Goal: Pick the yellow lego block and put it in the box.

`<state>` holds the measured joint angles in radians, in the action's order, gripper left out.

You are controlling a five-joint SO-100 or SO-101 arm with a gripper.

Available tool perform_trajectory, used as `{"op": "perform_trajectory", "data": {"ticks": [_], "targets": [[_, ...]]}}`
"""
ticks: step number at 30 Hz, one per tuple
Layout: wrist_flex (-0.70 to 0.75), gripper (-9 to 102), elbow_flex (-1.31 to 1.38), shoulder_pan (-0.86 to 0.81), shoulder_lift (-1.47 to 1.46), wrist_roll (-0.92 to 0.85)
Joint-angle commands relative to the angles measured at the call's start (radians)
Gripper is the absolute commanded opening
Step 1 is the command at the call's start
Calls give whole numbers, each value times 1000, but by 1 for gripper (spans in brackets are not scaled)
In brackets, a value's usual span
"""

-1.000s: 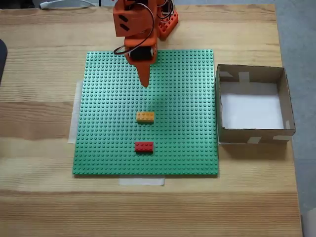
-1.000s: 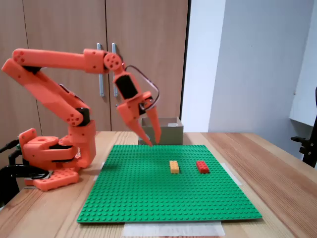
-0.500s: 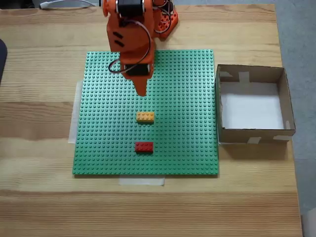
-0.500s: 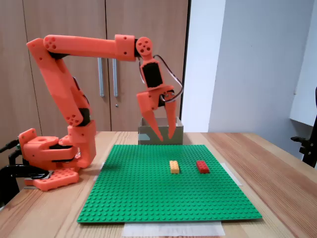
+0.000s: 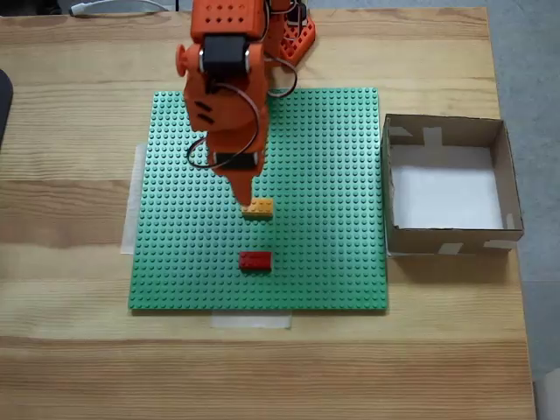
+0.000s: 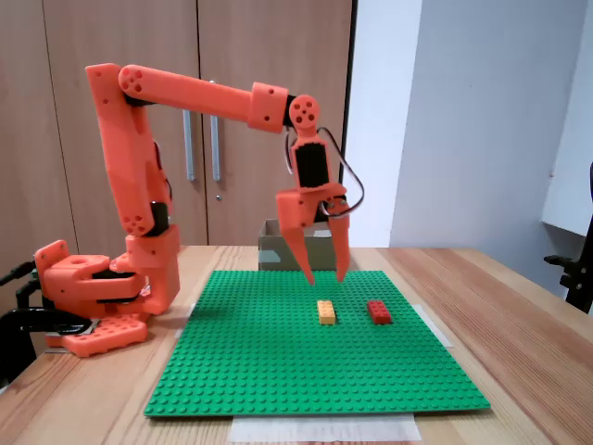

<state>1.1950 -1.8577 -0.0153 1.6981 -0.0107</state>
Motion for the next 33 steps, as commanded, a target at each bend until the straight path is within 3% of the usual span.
{"op": "perform_trajectory", "data": {"ticks": [1,6,33], "targets": [[-32,23,38,-2,-2,-23],[-44,31,35,-2,0,-29],[-67,27,-11,14,-101,40]]}}
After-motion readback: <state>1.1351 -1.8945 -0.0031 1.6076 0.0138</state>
